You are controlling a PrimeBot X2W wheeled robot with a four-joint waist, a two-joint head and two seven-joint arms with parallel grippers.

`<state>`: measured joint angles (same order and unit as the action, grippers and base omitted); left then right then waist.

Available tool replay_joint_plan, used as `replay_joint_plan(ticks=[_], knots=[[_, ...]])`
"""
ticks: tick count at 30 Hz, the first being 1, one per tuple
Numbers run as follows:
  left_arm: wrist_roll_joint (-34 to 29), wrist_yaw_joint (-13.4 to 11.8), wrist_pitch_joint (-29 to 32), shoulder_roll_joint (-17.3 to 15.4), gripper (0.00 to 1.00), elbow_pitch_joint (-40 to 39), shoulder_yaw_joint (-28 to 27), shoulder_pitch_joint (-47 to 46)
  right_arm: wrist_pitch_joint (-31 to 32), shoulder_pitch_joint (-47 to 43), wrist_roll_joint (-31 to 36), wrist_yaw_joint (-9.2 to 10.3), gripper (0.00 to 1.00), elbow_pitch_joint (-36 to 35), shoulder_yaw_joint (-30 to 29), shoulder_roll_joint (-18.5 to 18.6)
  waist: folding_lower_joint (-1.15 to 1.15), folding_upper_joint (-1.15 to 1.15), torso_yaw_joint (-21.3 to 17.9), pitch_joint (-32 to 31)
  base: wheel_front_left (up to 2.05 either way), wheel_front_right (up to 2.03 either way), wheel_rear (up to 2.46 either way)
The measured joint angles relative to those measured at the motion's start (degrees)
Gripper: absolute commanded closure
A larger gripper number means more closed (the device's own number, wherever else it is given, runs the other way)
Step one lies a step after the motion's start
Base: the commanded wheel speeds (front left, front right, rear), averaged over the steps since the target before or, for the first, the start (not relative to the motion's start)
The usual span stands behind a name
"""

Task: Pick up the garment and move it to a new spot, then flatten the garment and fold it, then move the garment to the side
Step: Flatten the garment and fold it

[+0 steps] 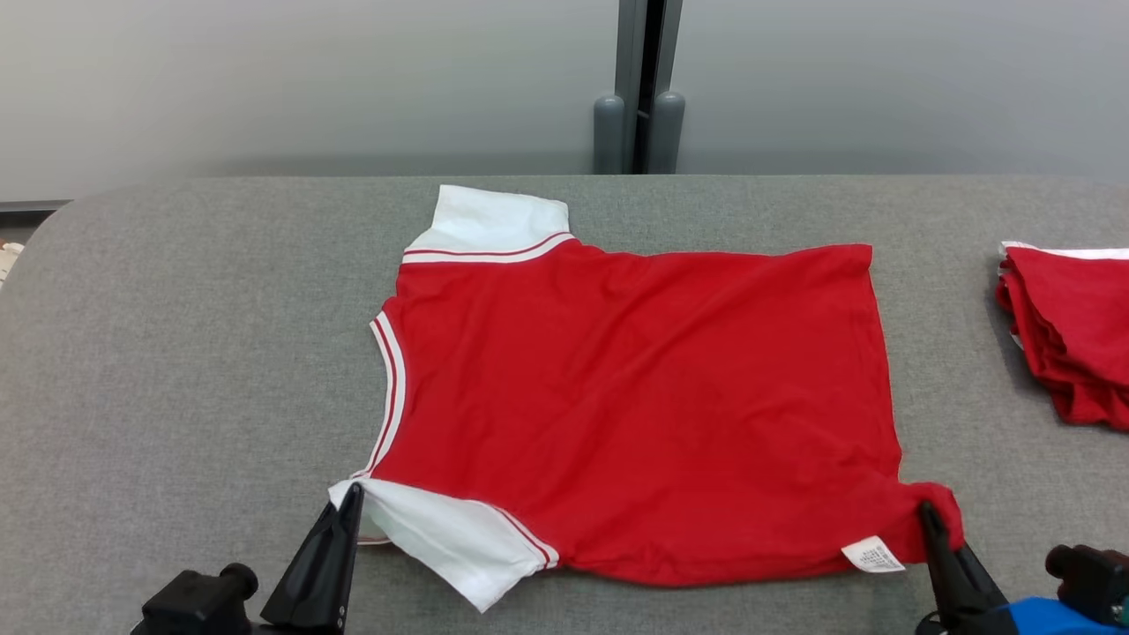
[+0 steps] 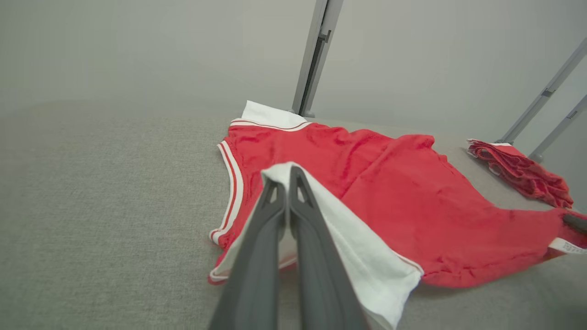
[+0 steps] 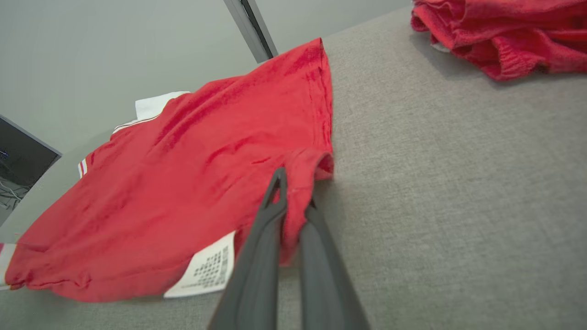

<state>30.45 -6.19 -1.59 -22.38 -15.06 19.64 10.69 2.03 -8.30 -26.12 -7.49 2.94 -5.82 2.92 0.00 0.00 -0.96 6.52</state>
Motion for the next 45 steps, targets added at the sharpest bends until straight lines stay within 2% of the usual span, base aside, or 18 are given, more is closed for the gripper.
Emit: replay_joint_plan(ticks=[3, 6, 14, 19, 27, 29, 30, 31, 32, 33, 39, 45], knots=[[0.2, 1.4, -0.6, 0.1, 1.00, 4.7, 0.5, -2.0, 0.4, 2.6, 0.2, 0.00, 1.00, 4.0, 0.6, 0.0, 0.00, 0.00, 0.0, 0.6, 0.00, 0.00, 0.00], [0.3, 2.5, -2.1, 1.7, 1.00, 9.4, 1.1, -5.5, -0.3, 4.8, 1.7, 0.00, 1.00, 8.7, 0.1, 0.0, 0.01, 0.00, 0.4, 1.4, 0.00, 0.00, 0.00], [-1.5, 5.1, -5.8, 4.7, 1.00, 18.2, 2.4, -17.1, -2.8, 9.9, 1.9, 0.00, 1.00, 12.1, 0.8, -0.1, 0.01, 0.00, 0.6, 3.0, 0.00, 0.00, 0.00], [-4.0, 6.3, -8.4, 7.0, 1.00, 27.0, 4.2, -25.8, -5.1, 15.1, 2.7, 0.00, 1.00, 15.3, -0.3, -0.1, 0.01, 0.00, -0.3, 5.0, 0.00, 0.00, 0.00], [-6.0, 6.5, -12.2, 9.3, 1.00, 34.4, 3.7, -33.2, -8.0, 18.1, 2.6, 0.00, 1.00, 18.5, 0.2, 0.0, 0.01, 0.00, -0.5, 7.2, 0.00, 0.00, 0.00], [-6.4, 6.5, -12.7, 9.9, 1.00, 36.4, 3.4, -34.2, -8.7, 18.7, 2.4, 0.00, 0.55, 19.1, 0.8, -0.1, 0.01, 0.00, -0.5, 7.5, 0.00, 0.00, 0.00], [-6.6, 6.5, -12.8, 10.1, 1.00, 37.2, 3.3, -34.7, -9.0, 19.0, 2.4, 0.00, 0.00, 19.3, 1.0, -0.1, 0.01, 0.00, -0.6, 7.6, 0.00, 0.00, 0.00], [-6.8, 6.3, -13.1, 10.3, 0.87, 37.9, 2.9, -35.0, -9.7, 19.2, 2.4, 0.00, 0.00, 19.5, 1.2, -0.1, 0.01, 0.00, -0.6, 7.7, 0.00, 0.00, 0.00], [-6.8, 6.2, -13.2, 10.6, 0.55, 38.5, 2.2, -35.4, -10.3, 19.5, 2.4, 0.00, 0.00, 19.5, 1.3, -0.1, 0.01, 0.00, -0.7, 7.7, 0.00, 0.00, 0.00], [-6.9, 6.2, -13.2, 10.9, 0.01, 38.6, 1.5, -35.6, -10.9, 19.7, 2.3, 0.00, 0.00, 19.5, 1.4, 0.0, 0.01, 0.00, -0.8, 7.7, 0.00, 0.00, 0.00], [-9.9, 6.3, -13.4, 12.9, 0.00, 35.1, -3.5, -34.6, -13.2, 19.9, 2.2, 0.00, 0.00, 18.5, 1.6, -0.1, 0.01, 0.00, -0.9, 7.2, 0.00, 0.00, 0.00], [-12.3, 8.3, -13.4, 14.7, 0.00, 31.5, -8.5, -30.1, -14.8, 19.6, 3.6, 0.00, 0.00, 14.6, -0.3, 0.0, 0.01, 0.00, -0.9, 5.8, 0.00, 0.00, 0.00]])
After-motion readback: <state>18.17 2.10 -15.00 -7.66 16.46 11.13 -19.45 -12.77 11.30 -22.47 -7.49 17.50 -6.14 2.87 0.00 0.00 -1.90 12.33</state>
